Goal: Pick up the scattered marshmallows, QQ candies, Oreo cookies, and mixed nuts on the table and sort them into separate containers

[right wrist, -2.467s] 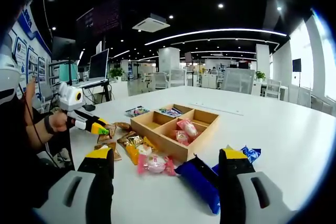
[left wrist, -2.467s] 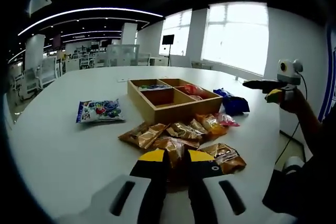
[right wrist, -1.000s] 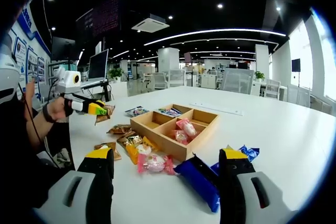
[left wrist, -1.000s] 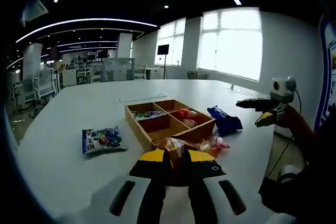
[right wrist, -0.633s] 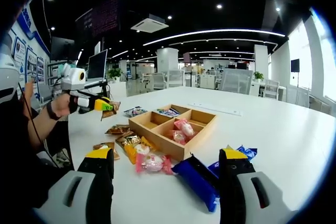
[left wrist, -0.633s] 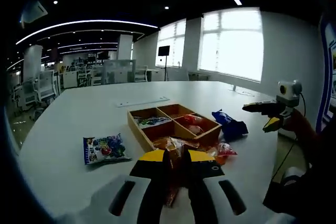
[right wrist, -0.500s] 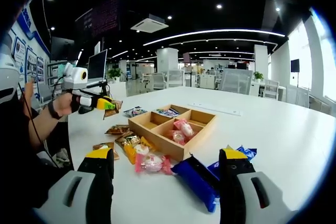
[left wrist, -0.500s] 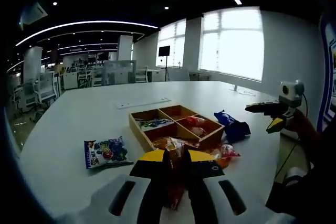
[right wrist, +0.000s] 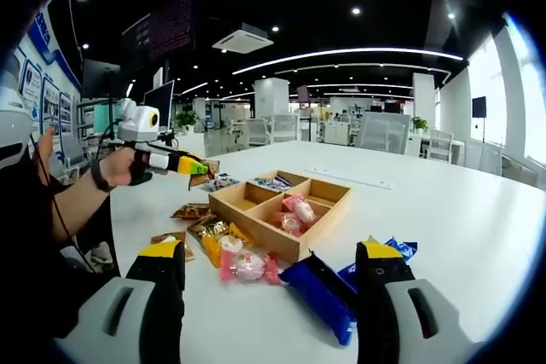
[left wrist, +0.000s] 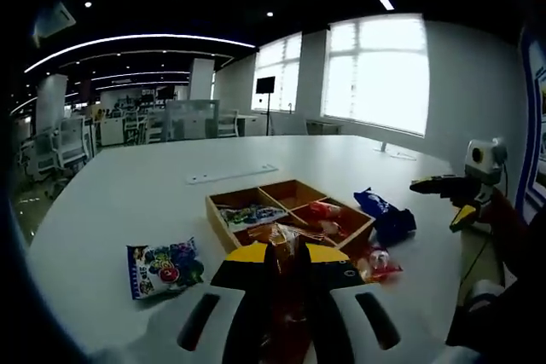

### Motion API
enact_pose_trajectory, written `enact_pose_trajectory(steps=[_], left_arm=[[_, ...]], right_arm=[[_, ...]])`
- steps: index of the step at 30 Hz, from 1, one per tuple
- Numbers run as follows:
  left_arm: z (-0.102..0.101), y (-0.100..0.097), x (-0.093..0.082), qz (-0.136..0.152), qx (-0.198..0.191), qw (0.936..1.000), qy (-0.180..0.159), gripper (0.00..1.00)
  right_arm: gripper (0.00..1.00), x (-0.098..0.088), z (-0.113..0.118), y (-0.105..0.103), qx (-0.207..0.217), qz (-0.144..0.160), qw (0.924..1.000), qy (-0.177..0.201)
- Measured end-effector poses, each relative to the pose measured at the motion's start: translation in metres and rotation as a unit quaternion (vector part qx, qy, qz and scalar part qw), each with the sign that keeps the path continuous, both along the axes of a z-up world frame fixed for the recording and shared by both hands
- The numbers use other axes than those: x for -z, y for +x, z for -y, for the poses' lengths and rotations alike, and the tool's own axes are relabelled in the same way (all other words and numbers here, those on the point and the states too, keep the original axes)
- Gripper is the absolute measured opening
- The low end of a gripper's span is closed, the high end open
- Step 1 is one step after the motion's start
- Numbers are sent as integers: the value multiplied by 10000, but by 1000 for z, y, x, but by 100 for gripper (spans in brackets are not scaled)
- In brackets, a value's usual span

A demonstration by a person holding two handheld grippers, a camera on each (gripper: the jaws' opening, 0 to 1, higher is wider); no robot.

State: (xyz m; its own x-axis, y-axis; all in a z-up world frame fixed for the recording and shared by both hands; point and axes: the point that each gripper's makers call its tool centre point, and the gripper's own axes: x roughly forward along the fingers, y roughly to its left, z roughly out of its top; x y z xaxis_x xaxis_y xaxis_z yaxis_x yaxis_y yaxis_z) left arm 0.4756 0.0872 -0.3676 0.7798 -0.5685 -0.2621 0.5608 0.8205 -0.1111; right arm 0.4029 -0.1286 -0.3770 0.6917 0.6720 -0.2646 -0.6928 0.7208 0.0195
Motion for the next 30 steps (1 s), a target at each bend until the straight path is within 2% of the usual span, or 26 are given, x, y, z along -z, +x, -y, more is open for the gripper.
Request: enact_pose_trajectory(steps=[20, 30], left_arm=[[16, 27, 13, -113, -80, 9994, -316, 18], [16, 41, 24, -178, -254, 9986, -419, 18]], right_arm=[[78, 1, -3, 0, -4, -23, 10000, -33], [78, -6, -4, 0, -17, 50, 10000, -41]])
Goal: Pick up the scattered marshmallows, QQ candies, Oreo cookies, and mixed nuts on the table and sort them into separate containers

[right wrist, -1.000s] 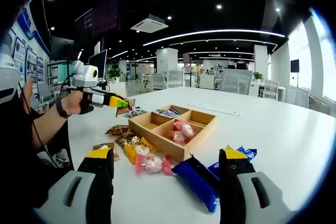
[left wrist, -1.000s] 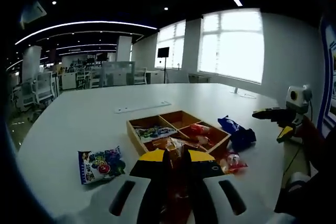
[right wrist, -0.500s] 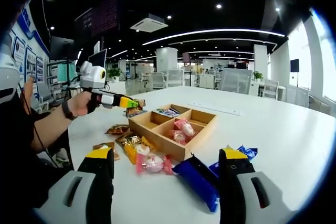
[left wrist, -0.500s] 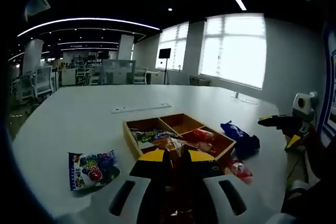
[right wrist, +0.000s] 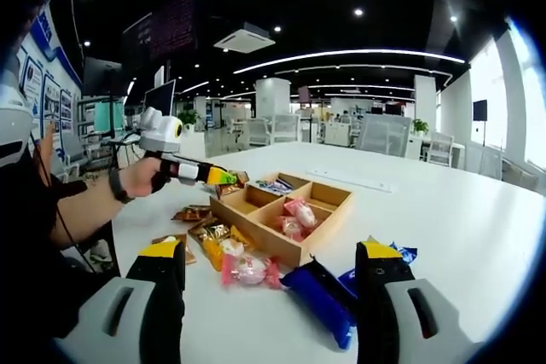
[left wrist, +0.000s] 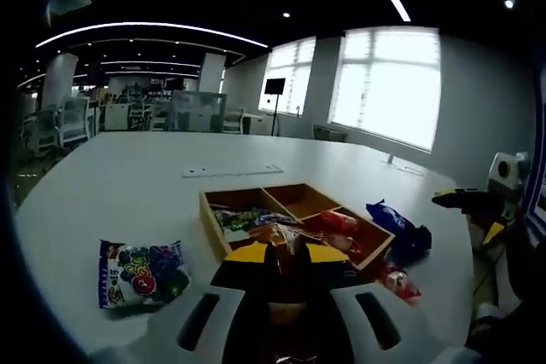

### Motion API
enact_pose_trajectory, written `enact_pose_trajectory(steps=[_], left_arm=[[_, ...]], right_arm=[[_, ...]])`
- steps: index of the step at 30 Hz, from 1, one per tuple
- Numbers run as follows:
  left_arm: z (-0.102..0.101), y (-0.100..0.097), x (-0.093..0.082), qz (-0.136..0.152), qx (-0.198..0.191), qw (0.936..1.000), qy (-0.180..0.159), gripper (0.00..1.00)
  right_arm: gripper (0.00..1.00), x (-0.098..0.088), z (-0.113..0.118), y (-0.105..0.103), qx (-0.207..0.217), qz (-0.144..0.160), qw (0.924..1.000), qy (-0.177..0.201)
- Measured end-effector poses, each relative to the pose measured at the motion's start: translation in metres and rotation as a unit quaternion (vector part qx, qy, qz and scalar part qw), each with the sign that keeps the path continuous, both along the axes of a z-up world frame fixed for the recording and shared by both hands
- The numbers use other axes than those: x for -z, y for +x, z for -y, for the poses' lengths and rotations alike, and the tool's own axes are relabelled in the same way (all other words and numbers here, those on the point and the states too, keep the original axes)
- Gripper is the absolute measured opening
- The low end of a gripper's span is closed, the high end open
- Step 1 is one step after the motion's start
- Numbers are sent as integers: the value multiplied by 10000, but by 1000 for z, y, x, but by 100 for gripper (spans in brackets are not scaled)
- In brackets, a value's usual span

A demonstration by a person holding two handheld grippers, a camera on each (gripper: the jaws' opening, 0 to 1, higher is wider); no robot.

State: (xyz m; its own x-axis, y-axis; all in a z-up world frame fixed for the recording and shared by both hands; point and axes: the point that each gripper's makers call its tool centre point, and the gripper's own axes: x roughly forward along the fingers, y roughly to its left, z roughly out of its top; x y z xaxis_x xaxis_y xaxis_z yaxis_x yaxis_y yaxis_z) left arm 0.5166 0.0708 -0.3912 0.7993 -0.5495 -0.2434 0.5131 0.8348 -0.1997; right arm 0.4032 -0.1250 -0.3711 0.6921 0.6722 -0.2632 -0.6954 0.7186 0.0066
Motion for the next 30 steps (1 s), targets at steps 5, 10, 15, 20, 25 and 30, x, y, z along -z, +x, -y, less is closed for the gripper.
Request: enact_pose_trajectory(steps=[5, 10, 15, 20, 25, 30], left_arm=[[4, 6, 3, -32, -118, 9998, -166, 18], [9, 9, 8, -33, -227, 9996, -151, 18], [12, 11, 12, -27, -335, 9994, -124, 18], [14, 12, 13, 33, -445, 9990, -8, 18], [18, 10, 17, 69, -495, 9984, 252, 18], [24, 4, 26, 35, -442, 9984, 360, 18]], right_arm=[[78, 4, -3, -1, -16, -35, 10000, -48], [78, 6, -5, -3, -61, -50, 9999, -74], [78, 5, -1, -2, -5, -52, 10000, -35], [78, 7, -3, -2, -31, -61, 10000, -43], [78, 7, -4, -3, -50, -61, 10000, -41], [78, 4, -5, -3, -61, -45, 10000, 29]])
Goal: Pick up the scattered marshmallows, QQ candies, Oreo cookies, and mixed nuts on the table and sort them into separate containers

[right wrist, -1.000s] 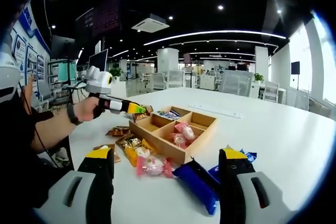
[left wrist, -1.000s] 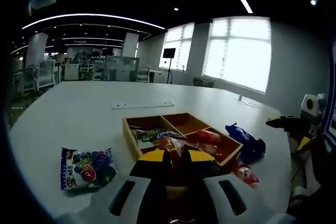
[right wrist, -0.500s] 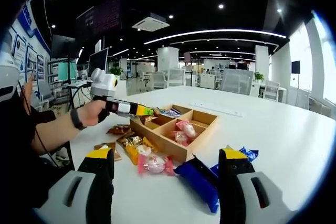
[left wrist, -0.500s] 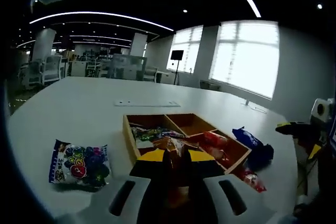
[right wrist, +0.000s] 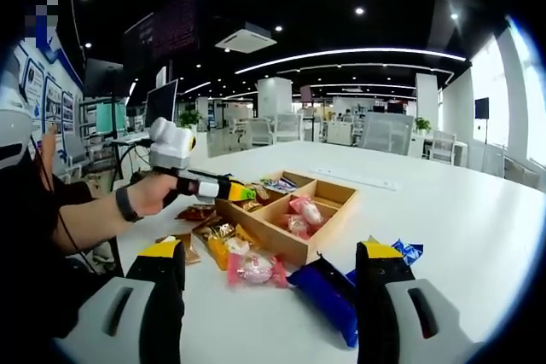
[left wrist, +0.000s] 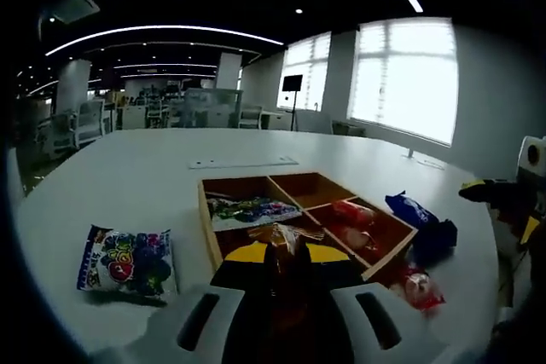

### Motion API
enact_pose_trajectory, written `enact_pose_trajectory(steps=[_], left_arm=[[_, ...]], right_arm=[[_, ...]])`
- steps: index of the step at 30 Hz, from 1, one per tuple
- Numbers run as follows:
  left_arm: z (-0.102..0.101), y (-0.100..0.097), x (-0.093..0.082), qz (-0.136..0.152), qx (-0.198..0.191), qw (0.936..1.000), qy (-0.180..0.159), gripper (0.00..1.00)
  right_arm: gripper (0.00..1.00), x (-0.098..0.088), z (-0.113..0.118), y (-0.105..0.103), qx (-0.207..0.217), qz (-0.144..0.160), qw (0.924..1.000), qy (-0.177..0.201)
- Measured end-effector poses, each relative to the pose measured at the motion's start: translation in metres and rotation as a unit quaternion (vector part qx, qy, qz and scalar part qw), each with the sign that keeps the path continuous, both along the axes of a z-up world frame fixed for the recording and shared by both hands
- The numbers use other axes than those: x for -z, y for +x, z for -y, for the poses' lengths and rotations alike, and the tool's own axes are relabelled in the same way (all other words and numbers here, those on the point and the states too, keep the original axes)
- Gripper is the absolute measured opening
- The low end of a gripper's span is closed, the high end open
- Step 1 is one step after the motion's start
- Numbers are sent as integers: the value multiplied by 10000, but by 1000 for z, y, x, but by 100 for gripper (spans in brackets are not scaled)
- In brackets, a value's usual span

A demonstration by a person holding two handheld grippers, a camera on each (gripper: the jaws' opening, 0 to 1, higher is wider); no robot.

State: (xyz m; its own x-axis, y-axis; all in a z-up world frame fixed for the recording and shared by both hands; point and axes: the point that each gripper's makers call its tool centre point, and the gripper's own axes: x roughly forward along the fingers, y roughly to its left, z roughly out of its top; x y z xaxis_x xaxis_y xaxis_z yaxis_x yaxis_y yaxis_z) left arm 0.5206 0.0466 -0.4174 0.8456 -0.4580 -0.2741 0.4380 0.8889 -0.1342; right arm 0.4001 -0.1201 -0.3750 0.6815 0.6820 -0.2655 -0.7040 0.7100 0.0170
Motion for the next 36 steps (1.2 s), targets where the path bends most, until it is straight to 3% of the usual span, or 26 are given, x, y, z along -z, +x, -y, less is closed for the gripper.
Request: enact_pose_trajectory(steps=[10, 36], left_arm=[[2, -2, -1, 248, 180, 9992, 267, 18], [-1, -1, -3, 441, 285, 9984, 228, 19]], right_arm=[[78, 1, 0, 0, 10, -25, 10000, 19], [79, 6, 5, 2, 102, -95, 9999, 50]])
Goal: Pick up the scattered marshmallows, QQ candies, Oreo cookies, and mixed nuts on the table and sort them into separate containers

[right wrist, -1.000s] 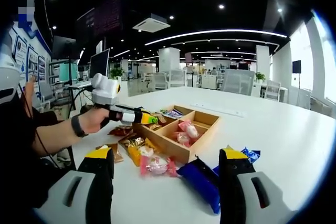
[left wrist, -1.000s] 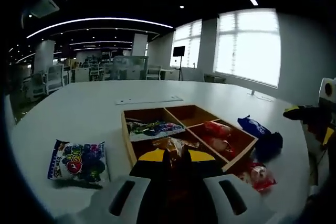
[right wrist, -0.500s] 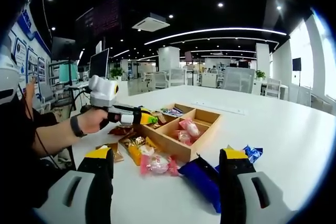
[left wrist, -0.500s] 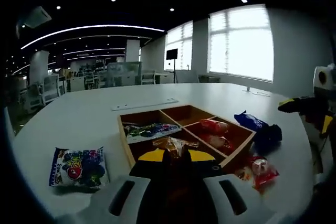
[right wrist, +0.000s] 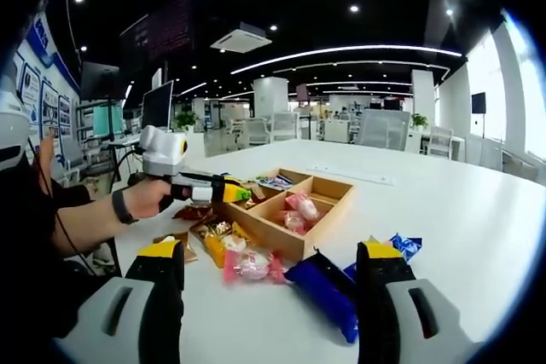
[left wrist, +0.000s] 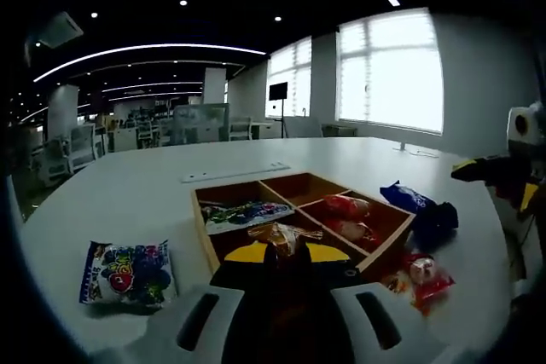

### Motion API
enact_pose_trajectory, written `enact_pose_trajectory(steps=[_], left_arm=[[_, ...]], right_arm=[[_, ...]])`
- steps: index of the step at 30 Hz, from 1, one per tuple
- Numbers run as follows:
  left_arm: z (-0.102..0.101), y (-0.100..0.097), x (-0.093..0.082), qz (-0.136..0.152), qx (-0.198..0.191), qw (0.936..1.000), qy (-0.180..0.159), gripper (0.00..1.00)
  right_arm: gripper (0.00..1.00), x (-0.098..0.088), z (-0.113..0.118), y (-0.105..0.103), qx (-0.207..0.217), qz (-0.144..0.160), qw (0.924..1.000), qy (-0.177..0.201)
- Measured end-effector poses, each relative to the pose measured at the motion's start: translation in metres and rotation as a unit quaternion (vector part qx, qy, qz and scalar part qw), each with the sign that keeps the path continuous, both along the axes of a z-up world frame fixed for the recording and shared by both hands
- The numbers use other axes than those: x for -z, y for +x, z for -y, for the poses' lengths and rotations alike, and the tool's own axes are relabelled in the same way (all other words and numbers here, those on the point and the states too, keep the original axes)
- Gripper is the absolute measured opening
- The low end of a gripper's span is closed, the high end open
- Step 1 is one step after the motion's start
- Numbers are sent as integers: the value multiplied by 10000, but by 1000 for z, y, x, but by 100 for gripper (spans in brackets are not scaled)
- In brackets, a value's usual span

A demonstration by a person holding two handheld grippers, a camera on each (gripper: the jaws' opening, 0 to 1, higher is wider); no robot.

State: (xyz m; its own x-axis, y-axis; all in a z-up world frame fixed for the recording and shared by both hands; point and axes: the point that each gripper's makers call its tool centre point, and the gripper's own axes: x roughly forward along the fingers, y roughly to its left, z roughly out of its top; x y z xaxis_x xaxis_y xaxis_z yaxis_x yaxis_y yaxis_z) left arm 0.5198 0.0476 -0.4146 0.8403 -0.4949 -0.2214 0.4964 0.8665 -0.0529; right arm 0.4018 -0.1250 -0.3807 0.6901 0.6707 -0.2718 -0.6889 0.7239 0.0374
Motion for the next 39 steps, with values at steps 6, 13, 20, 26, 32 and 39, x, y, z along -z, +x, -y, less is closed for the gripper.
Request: enact_pose_trajectory(steps=[6, 13, 20, 26, 32, 39], left_arm=[[1, -1, -2, 176, 86, 9997, 132, 19], [2, -2, -2, 206, 108, 9996, 166, 19], [3, -3, -2, 185, 103, 9997, 139, 19], [4, -5, -2, 177, 120, 9996, 162, 19], [5, -7, -3, 200, 148, 9994, 250, 19], [6, -9, -3, 207, 140, 9994, 246, 19]], right_arm=[[79, 0, -1, 0, 0, 5, 10000, 2], [79, 1, 0, 0, 10, 4, 10000, 0], [79, 4, 0, 0, 11, -32, 10000, 8], [78, 3, 0, 0, 4, -18, 10000, 21], [78, 3, 2, 0, 22, -12, 10000, 29], [78, 4, 3, -1, 20, -25, 10000, 16]])
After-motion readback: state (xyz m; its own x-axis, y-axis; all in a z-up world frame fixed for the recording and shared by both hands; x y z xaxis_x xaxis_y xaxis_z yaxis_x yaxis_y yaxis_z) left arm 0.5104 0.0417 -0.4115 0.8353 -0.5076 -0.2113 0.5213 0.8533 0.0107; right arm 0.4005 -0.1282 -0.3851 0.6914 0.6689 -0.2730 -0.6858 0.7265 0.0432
